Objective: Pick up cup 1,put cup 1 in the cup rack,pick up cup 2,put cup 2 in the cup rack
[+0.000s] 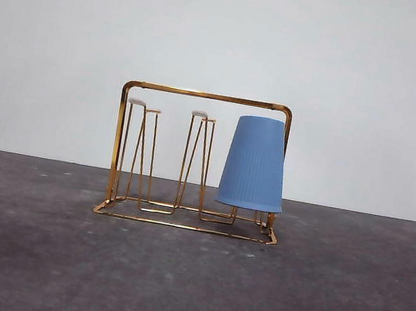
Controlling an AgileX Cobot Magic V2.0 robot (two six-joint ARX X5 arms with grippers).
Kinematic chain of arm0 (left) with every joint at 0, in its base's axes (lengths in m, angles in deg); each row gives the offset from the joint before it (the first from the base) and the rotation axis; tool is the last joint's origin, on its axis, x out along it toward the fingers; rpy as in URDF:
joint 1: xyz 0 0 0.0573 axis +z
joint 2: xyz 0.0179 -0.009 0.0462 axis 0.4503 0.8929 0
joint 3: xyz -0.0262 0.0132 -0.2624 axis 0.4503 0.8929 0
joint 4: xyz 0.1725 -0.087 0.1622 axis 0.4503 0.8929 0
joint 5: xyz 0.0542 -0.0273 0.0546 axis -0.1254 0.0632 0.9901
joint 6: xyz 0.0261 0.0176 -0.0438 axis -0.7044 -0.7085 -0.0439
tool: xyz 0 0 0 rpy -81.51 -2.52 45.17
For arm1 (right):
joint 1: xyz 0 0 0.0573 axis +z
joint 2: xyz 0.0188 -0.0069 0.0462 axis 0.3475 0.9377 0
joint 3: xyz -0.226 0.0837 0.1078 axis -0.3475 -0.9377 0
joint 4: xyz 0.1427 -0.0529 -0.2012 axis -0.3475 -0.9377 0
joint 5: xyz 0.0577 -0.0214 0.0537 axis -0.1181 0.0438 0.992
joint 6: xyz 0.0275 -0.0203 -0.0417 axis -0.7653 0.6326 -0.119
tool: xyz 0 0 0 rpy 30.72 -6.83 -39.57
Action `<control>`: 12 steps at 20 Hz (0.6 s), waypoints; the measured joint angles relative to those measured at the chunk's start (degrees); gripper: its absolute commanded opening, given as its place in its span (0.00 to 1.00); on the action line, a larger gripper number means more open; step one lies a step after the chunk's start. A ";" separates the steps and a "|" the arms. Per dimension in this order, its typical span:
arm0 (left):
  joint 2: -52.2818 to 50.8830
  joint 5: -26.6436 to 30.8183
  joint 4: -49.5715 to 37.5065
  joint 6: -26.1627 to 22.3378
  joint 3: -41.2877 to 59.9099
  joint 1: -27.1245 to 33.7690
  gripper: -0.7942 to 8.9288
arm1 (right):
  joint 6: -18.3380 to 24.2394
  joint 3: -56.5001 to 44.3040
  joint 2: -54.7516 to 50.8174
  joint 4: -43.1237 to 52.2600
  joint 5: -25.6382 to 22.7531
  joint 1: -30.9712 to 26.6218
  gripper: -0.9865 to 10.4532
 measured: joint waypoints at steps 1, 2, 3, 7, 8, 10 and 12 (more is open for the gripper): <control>0.96 -0.31 -2.82 1.84 0.00 0.11 0.57 | 0.13 0.00 0.04 1.09 0.33 0.00 0.08; 1.70 -0.39 -4.96 3.28 0.00 0.20 0.57 | 0.13 0.00 0.13 1.92 0.70 0.00 0.08; 2.54 -0.37 -7.28 4.85 0.00 0.22 0.57 | 0.15 0.00 0.15 2.54 0.90 0.00 0.08; 5.29 -0.39 -14.84 9.20 0.00 0.26 0.57 | 0.15 0.00 0.68 2.75 1.14 0.00 0.08; 5.77 -0.37 -16.26 9.88 0.00 0.26 0.57 | 0.15 0.00 1.05 3.02 1.31 0.00 0.08; 6.60 -0.17 -19.02 10.91 0.00 0.24 0.57 | 0.15 0.00 2.16 3.78 1.33 0.00 0.08; 7.28 0.33 -20.96 11.80 0.00 0.24 0.57 | 0.13 0.00 3.85 4.33 1.38 0.00 0.08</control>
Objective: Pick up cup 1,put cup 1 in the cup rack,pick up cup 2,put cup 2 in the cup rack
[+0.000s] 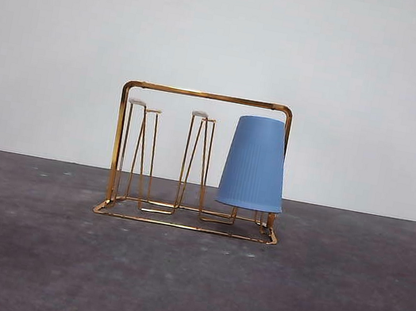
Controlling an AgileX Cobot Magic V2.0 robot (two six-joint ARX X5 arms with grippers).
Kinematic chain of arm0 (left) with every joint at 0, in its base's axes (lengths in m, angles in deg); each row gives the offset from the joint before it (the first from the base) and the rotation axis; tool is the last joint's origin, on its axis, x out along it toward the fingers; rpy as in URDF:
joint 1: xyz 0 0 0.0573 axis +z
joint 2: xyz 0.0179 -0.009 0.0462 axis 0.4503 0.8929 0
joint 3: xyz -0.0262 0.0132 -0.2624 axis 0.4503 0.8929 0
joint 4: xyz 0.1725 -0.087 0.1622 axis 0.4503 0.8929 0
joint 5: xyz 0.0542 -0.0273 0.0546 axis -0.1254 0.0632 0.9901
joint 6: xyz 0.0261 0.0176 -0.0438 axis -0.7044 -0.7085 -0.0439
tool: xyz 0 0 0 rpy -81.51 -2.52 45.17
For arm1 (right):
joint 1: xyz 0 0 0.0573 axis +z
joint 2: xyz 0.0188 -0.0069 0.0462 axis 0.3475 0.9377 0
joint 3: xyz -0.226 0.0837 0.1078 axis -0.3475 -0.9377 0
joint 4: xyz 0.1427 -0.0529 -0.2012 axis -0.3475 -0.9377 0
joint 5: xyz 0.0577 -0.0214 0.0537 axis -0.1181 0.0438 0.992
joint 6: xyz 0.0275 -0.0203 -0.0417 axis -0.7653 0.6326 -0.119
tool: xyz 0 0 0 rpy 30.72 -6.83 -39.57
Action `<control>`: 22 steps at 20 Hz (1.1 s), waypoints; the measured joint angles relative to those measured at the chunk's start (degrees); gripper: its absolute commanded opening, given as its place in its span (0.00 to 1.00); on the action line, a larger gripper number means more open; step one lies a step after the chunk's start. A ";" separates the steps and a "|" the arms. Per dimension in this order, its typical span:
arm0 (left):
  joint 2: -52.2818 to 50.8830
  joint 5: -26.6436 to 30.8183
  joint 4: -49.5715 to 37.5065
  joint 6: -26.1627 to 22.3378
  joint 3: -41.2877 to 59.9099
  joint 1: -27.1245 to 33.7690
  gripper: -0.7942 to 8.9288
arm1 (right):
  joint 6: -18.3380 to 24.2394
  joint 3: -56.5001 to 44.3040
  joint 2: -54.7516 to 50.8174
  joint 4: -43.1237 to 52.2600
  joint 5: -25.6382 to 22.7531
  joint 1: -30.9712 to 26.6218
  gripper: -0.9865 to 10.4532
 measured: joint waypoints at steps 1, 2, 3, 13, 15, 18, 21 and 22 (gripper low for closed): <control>0.26 0.26 -0.31 0.44 0.00 0.02 0.57 | 0.00 0.00 1.01 0.28 0.15 0.00 0.08; 0.46 0.44 -0.44 0.68 0.00 0.02 0.57 | -0.13 0.00 2.12 1.18 0.66 0.00 0.08; 0.59 0.61 -0.57 0.98 0.00 0.02 0.57 | -0.48 0.00 3.10 2.27 1.14 0.00 0.08; 1.01 0.94 -3.82 1.49 0.09 0.13 0.33 | -2.19 0.00 5.75 4.07 3.48 0.37 0.08; 1.05 0.92 -3.80 1.66 0.09 0.24 0.32 | -2.23 0.00 5.75 3.69 3.43 0.37 0.08; 1.09 0.79 -3.76 1.90 0.20 0.24 0.13 | -2.23 0.04 5.79 2.43 3.48 0.35 0.09; 1.09 0.63 -3.61 1.95 0.31 0.35 0.08 | -2.19 0.24 5.64 0.74 3.30 0.31 0.15; 1.11 0.74 -3.85 1.86 0.33 0.44 0.08 | -2.21 0.24 5.57 -0.42 3.10 0.31 0.20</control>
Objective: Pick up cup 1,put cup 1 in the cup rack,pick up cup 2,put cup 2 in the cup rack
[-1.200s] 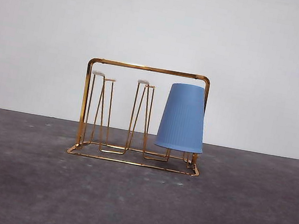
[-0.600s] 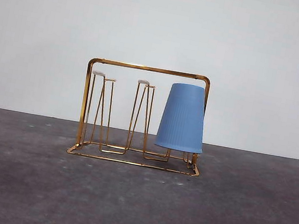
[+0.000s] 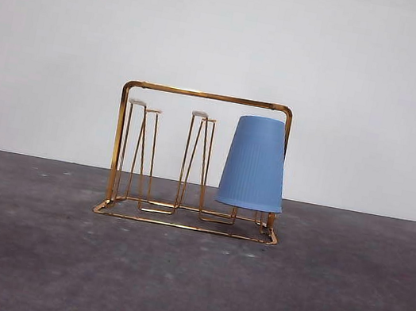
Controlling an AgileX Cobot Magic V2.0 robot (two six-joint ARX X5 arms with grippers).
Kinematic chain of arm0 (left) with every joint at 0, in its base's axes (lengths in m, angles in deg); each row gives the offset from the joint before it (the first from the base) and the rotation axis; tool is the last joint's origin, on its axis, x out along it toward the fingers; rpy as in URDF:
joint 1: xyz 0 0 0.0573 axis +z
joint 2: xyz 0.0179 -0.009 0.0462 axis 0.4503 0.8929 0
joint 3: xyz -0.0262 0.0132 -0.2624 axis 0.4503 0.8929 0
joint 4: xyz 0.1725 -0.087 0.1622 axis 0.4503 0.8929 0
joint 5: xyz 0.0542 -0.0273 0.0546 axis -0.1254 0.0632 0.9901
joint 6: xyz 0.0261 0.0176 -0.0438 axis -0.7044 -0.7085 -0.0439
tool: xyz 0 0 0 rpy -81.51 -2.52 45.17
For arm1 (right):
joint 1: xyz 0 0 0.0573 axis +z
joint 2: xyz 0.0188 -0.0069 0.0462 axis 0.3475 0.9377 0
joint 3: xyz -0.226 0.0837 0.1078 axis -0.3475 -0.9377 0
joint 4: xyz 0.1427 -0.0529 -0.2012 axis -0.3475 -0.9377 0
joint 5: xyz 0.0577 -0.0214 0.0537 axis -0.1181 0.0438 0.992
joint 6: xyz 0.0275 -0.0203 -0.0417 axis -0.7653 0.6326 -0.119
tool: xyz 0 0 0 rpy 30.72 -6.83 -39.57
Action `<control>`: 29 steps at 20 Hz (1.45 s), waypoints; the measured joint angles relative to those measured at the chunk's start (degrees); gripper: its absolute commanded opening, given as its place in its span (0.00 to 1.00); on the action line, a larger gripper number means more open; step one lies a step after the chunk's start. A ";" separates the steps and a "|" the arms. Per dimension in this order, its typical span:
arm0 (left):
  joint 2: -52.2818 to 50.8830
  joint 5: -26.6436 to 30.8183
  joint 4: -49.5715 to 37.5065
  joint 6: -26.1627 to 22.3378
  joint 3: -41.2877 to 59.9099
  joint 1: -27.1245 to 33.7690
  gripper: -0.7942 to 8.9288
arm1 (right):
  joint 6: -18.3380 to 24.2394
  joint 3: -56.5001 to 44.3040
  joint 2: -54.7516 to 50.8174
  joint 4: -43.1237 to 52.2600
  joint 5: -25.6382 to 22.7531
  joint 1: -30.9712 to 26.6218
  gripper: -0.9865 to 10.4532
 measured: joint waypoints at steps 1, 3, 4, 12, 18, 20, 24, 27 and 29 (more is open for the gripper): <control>-0.02 -0.07 -0.35 -0.02 0.00 0.24 0.08 | 0.00 0.00 -0.09 -0.94 -0.11 0.00 0.21; -0.02 -0.09 -0.70 -0.02 0.00 0.61 0.08 | -0.02 0.00 -0.63 -2.45 -0.20 -0.02 0.21; -0.02 -0.09 -0.70 -0.02 0.00 0.68 0.08 | -0.02 0.00 -1.07 -3.54 -0.24 -0.04 0.21; -6.36 -4.39 6.60 -2.45 -0.02 4.85 0.08 | 2.12 -0.02 -11.52 -22.91 -8.63 -0.17 0.21; -22.27 20.15 58.49 -29.53 -0.02 2.29 0.08 | 5.03 -0.02 -20.72 -35.43 -20.70 -0.26 0.20; -25.75 34.16 73.26 -37.16 -0.02 -0.07 0.08 | 5.22 -0.02 -22.08 -37.46 -21.77 -0.26 0.20; -26.82 53.18 90.27 -42.88 -0.02 -2.49 0.08 | 5.27 -0.04 -22.43 -39.52 -22.73 -0.26 0.20; -26.36 59.63 93.53 -43.69 1.66 -2.95 0.08 | 5.27 -0.07 -22.40 -40.28 -22.77 -0.26 0.20; -26.36 61.18 91.97 -43.47 4.42 -3.06 0.08 | 5.27 -0.07 -22.40 -40.70 -22.77 -0.26 0.20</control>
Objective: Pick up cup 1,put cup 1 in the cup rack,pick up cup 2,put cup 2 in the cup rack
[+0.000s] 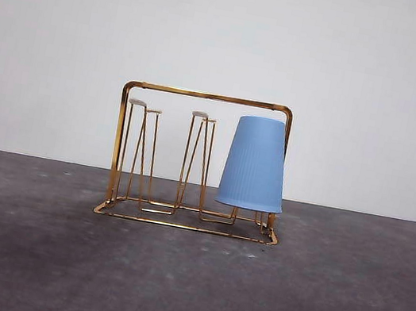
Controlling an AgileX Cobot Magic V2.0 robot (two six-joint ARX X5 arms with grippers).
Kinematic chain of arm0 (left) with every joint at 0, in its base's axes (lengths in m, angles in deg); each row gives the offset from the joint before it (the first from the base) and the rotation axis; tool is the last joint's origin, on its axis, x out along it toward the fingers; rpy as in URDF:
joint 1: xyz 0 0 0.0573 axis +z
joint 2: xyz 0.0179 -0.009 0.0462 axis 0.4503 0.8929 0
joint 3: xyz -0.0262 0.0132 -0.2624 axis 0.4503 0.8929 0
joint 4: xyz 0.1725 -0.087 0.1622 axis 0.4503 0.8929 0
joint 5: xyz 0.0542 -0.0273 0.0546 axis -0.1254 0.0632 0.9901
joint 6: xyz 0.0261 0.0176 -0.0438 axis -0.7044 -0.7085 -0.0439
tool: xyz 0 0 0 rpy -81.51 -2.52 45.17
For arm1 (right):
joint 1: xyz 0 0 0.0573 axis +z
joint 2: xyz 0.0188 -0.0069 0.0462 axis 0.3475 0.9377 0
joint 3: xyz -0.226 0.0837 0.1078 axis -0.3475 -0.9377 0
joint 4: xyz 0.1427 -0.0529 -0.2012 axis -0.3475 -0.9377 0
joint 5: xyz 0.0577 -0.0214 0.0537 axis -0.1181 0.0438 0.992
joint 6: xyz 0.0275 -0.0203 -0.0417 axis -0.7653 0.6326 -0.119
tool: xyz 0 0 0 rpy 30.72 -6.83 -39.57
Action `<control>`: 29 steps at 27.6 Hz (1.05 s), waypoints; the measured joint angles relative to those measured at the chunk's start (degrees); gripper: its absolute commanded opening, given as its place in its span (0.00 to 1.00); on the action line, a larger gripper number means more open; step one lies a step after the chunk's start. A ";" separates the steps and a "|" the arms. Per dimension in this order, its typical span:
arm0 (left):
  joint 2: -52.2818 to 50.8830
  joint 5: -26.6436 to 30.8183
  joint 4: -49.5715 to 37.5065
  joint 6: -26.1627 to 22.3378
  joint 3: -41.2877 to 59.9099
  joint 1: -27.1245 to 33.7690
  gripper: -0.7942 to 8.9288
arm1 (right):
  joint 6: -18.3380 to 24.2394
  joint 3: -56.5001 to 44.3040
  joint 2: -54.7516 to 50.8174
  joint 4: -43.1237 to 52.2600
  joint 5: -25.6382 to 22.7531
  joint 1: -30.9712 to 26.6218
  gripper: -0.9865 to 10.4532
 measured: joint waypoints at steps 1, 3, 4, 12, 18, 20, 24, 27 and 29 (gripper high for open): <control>-0.07 0.39 -1.57 0.33 1.70 -0.04 0.08 | 0.00 0.00 0.00 -0.22 0.00 0.00 0.20; -0.13 1.20 -6.32 0.87 6.54 -0.04 0.08 | -0.02 -0.02 0.00 -1.38 0.00 0.00 0.20; -0.11 1.36 -8.37 1.03 8.79 0.04 0.08 | -0.02 -0.02 0.00 -1.95 0.00 0.00 0.20; 2.84 3.69 -20.09 1.51 19.56 6.36 0.08 | -0.13 -0.02 0.00 -4.57 -0.13 0.00 0.20; 7.10 -3.26 -24.81 1.66 19.56 13.05 0.08 | -0.57 -0.02 0.00 -5.60 -0.15 0.00 0.20; 8.98 -4.11 -26.03 1.66 19.54 14.34 0.08 | -0.72 -0.02 0.00 -5.84 -0.15 0.00 0.20; 12.50 -8.11 -28.70 1.44 19.56 16.37 0.08 | -0.74 -0.02 0.00 -6.40 -0.15 0.00 0.20; 14.38 -10.27 -30.73 1.38 19.56 18.32 0.08 | -0.74 -0.02 0.00 -6.82 -0.15 0.00 0.20; 15.56 -11.37 -32.02 1.18 19.56 19.47 0.08 | -0.74 -0.02 0.00 -7.28 -0.15 0.00 0.20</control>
